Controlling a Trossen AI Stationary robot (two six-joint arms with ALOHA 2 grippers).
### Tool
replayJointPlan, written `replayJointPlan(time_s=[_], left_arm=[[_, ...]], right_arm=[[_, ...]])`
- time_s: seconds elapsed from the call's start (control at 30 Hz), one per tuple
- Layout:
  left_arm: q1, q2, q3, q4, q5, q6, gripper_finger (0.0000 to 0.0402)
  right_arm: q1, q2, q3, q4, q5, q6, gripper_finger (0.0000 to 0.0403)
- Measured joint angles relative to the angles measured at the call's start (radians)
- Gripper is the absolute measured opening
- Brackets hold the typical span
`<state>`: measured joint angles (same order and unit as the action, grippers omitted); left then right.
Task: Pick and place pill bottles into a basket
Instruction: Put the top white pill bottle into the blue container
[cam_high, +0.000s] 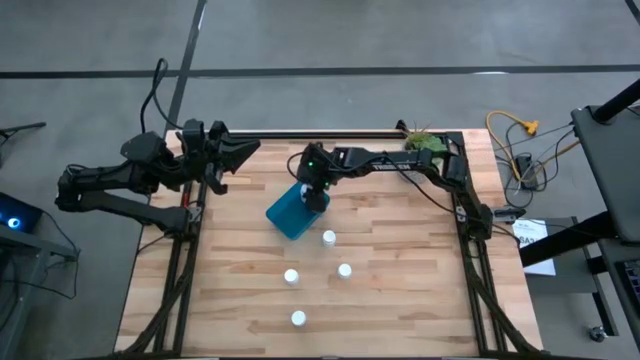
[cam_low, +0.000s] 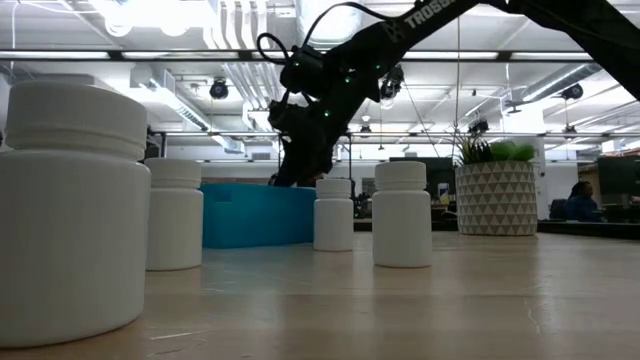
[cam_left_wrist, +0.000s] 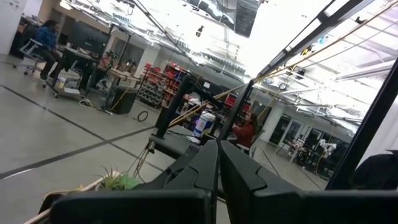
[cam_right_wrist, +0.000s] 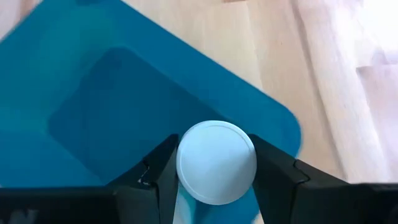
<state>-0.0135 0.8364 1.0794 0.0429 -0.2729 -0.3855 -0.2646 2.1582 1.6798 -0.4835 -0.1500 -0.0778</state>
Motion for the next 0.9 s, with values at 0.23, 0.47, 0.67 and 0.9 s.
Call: replayJointPlan(time_s=[0.23, 0.47, 0.67, 0.9], left_arm=[[0.000, -0.001, 0.000, 0.000, 0.000, 0.000, 0.0000], [0.000, -0.006, 0.000, 0.001, 0.001, -0.001, 0.0000], [0.000, -0.006, 0.000, 0.000, 0.001, -0.001, 0.0000], [0.000, -0.006, 0.000, 0.000, 0.001, -0.002, 0.0000]], right_arm=[[0.001, 0.000, 0.000, 0.003, 0.003, -0.005, 0.0148], [0.000, 0.000, 0.000, 0.003, 0.025, -0.027, 0.0148], [0.000, 0.000, 0.000, 0.003, 0.042, -0.038, 0.0148], [0.000, 0.000, 0.000, 0.002, 0.045, -0.053, 0.0157]])
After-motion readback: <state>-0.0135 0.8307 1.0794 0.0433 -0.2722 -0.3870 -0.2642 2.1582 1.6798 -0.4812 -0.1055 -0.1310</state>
